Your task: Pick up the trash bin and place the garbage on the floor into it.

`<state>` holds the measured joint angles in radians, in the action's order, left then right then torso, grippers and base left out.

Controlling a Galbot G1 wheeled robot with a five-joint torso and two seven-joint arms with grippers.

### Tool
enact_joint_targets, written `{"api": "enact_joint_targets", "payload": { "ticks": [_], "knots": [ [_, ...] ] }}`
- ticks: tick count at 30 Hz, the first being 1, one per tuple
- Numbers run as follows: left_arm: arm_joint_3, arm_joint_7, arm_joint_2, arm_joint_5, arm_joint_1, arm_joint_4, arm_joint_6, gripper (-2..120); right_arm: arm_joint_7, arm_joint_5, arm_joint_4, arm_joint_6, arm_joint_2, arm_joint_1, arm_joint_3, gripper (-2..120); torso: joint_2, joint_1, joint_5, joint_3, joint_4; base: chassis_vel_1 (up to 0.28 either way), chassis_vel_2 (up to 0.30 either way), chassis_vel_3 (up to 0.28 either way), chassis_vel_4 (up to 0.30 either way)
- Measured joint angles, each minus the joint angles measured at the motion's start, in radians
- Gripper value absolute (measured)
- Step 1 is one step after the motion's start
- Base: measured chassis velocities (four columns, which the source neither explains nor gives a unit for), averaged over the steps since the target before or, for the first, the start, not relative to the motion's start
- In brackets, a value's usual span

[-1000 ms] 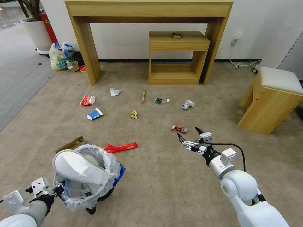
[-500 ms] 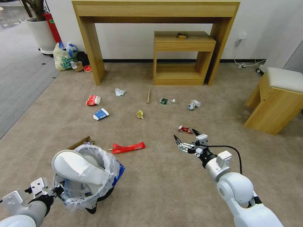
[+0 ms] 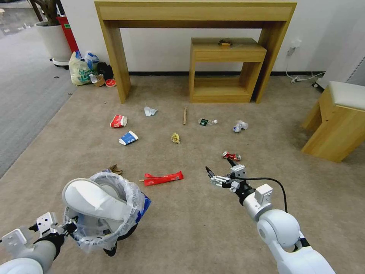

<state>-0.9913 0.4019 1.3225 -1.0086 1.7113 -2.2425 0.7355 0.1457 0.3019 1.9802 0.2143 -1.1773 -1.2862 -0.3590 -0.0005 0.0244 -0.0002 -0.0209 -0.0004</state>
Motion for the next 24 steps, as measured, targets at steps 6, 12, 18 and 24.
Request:
{"api": "enact_joint_targets", "payload": {
  "ticks": [6, 12, 18, 24],
  "knots": [
    [0.002, 0.003, 0.001, 0.0, -0.001, 0.0, 0.0, 0, 0.0, -0.006, -0.003, -0.001, -0.007, 0.001, 0.007, 100, 0.0, 0.0, 0.0001, 0.0, 0.0001, 0.141, 0.151, -0.124, -0.137],
    [-0.005, 0.007, -0.003, -0.003, -0.002, 0.0, 0.0, 0, 0.001, -0.015, -0.008, -0.002, -0.016, 0.002, 0.018, 100, 0.0, 0.0, 0.0, 0.0, 0.0, 0.142, 0.145, -0.146, -0.137],
    [-0.009, 0.008, -0.002, -0.007, -0.001, 0.0, 0.0, 0, 0.001, -0.023, -0.01, -0.002, -0.02, 0.002, 0.032, 100, 0.0, 0.0, -0.0001, 0.0, 0.0, 0.132, 0.139, -0.141, -0.133],
    [-0.01, 0.007, -0.001, -0.007, 0.0, 0.0, 0.0, 0, 0.001, -0.024, -0.01, -0.002, -0.021, 0.0, 0.033, 100, 0.0, 0.0, -0.0001, 0.0, 0.0, 0.137, 0.135, -0.142, -0.138]
  ]
}}
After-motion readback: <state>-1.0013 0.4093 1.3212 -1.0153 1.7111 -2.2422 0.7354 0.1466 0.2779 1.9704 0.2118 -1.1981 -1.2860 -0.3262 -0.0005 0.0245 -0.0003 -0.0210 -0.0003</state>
